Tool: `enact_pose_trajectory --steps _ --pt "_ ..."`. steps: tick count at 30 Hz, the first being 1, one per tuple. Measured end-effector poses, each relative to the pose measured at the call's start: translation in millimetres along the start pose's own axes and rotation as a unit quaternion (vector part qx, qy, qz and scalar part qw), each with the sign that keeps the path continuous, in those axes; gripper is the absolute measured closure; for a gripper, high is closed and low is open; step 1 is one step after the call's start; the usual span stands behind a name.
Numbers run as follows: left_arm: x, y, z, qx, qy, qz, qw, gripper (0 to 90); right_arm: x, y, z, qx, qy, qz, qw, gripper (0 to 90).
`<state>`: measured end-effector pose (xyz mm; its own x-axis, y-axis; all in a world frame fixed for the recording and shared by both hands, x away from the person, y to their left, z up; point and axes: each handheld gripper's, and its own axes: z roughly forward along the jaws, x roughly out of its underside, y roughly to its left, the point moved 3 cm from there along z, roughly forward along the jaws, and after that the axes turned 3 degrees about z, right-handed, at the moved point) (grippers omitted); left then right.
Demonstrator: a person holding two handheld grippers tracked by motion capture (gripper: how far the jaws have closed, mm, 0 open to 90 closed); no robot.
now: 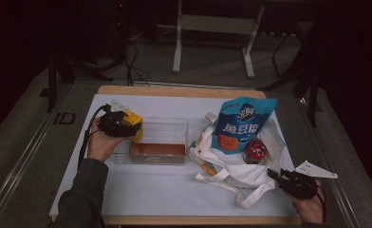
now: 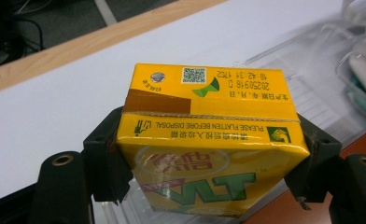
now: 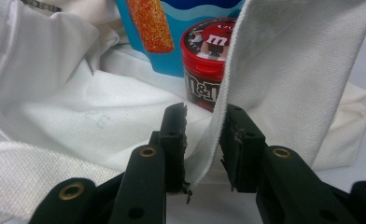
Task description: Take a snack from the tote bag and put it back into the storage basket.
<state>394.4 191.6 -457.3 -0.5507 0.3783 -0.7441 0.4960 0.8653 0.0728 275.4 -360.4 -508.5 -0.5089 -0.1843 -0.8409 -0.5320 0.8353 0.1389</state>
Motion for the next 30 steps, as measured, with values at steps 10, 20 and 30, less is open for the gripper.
enact_pose_trajectory --steps 10,20,30 --pt "17.5 0.0 6.1 -0.013 0.014 0.0 0.9998 28.3 0.0 0.4 0.2 0.001 0.001 0.0 1.0 71.0" --pt "33.0 2.9 5.4 -0.005 0.028 -0.015 0.9995 28.0 -0.1 0.5 0.3 0.001 0.002 0.0 1.0 71.0" --pt "35.7 1.3 -1.2 -0.01 0.044 -0.022 0.9987 26.8 -0.1 0.3 0.2 0.0 0.002 0.0 1.0 70.8"
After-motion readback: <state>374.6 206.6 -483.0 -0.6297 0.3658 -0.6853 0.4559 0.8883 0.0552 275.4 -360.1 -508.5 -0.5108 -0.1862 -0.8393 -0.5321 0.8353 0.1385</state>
